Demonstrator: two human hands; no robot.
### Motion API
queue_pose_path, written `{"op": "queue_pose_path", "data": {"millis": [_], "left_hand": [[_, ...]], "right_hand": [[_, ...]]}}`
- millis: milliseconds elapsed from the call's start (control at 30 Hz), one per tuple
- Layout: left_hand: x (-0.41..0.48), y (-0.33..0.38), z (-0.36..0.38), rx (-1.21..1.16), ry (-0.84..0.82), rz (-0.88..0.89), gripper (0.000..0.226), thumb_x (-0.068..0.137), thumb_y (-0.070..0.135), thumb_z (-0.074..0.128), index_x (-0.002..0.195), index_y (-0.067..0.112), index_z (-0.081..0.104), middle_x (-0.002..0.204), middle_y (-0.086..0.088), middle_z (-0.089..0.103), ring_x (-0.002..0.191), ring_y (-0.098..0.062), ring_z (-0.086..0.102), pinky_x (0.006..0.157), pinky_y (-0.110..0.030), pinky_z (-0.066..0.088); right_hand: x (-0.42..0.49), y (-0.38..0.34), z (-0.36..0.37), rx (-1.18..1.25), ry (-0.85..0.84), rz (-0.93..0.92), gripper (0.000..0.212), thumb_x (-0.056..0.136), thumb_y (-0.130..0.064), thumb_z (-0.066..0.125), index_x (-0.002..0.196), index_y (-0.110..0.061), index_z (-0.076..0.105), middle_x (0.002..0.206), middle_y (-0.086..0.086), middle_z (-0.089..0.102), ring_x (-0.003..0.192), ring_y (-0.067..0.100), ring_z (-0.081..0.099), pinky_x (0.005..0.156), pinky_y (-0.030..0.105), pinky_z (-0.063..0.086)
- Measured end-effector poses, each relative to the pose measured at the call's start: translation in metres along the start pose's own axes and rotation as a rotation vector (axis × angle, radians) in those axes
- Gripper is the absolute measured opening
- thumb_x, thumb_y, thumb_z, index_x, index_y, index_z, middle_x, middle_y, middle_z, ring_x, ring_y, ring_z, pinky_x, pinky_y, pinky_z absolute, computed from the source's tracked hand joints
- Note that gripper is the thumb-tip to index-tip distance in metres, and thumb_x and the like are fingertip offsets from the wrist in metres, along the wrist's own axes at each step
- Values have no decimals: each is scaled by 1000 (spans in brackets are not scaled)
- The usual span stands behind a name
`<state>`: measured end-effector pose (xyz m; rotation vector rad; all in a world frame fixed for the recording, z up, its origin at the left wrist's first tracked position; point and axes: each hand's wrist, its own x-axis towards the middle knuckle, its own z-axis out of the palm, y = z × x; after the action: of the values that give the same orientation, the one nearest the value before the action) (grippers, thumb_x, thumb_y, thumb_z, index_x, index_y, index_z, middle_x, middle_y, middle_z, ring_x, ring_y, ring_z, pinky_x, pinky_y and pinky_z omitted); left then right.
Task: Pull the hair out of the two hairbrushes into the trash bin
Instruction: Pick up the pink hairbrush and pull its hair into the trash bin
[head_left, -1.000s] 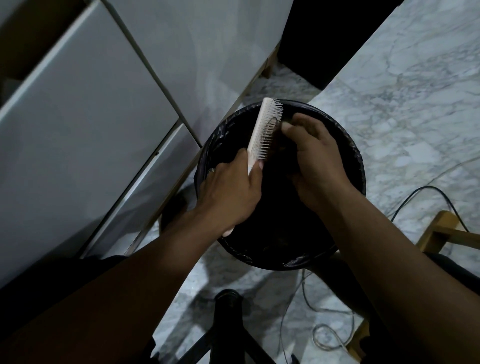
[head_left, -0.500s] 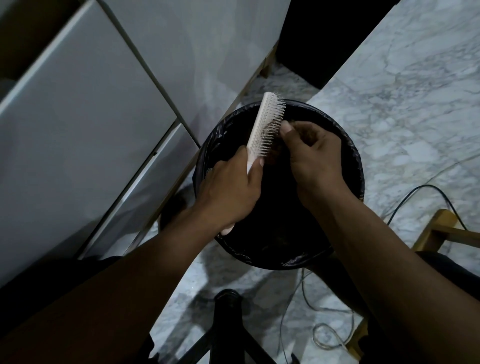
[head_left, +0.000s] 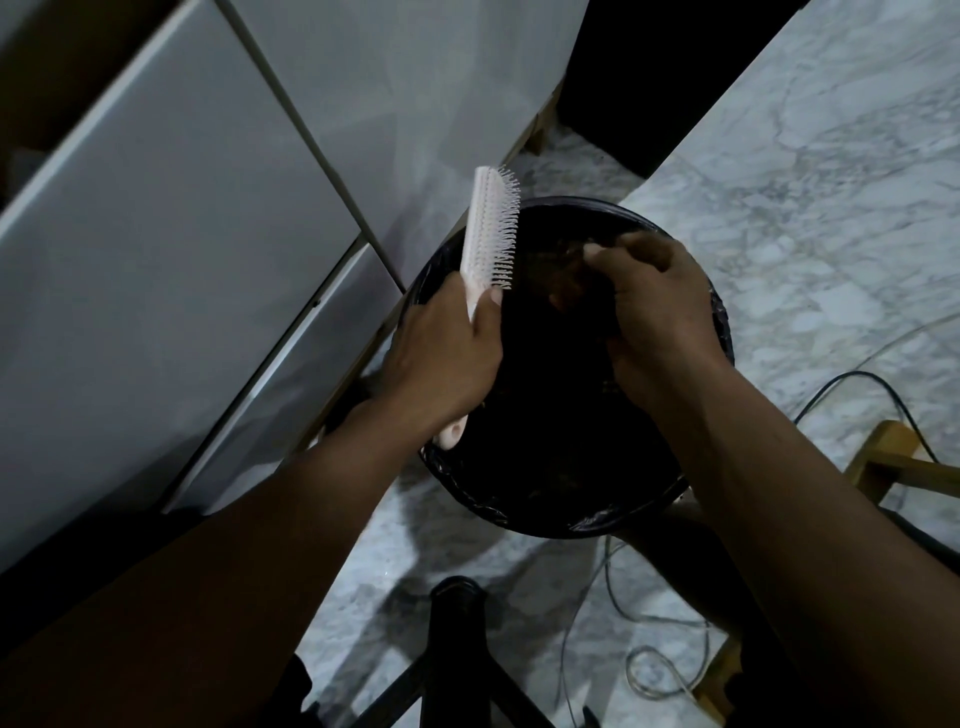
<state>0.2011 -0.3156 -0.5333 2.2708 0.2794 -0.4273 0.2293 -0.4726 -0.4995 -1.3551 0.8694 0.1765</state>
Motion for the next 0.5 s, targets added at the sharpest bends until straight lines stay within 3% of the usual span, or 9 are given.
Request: {"op": "queue_pose_path", "data": {"millis": [67,233,333,400,500], "left_hand": [[-2,0,1,15,-21,21,38,100,51,39,102,17,56,93,-1,65,85,-23,62,75,-40,51],[-4,-2,3,59,-53,49,32,100,52,41,91,23,50,83,7,62,75,-15,61,62,-32,41],[-5,-2,3,74,-38,64,33,98,52,45,82,24,47,76,7,59,69,-11,59,58,-31,40],[-5,-3,3,69,-38,65,35,98,53,46,79,23,46,73,6,59,67,-13,59,57,-32,42],[-4,-3,2,95,-30,82,35,97,53,47,78,24,45,70,8,57,63,-9,56,54,-30,38]], "right_hand": [[-3,1,0,-7,-43,15,45,79,-8,81,119,-2,62,112,23,74,99,37,75,86,54,62],[0,0,-3,-100,-100,17,53,72,-5,84,121,-4,62,110,19,75,97,34,76,86,50,63],[3,2,-8,-368,-91,-60,59,75,-10,80,126,-17,51,116,8,66,102,26,71,86,42,62],[4,3,-11,-529,-83,-137,57,79,-10,76,125,-28,48,119,3,63,103,21,68,86,43,61],[7,5,-16,-679,-58,-248,39,79,-2,65,106,-31,67,106,-4,74,97,17,71,87,46,61]]}}
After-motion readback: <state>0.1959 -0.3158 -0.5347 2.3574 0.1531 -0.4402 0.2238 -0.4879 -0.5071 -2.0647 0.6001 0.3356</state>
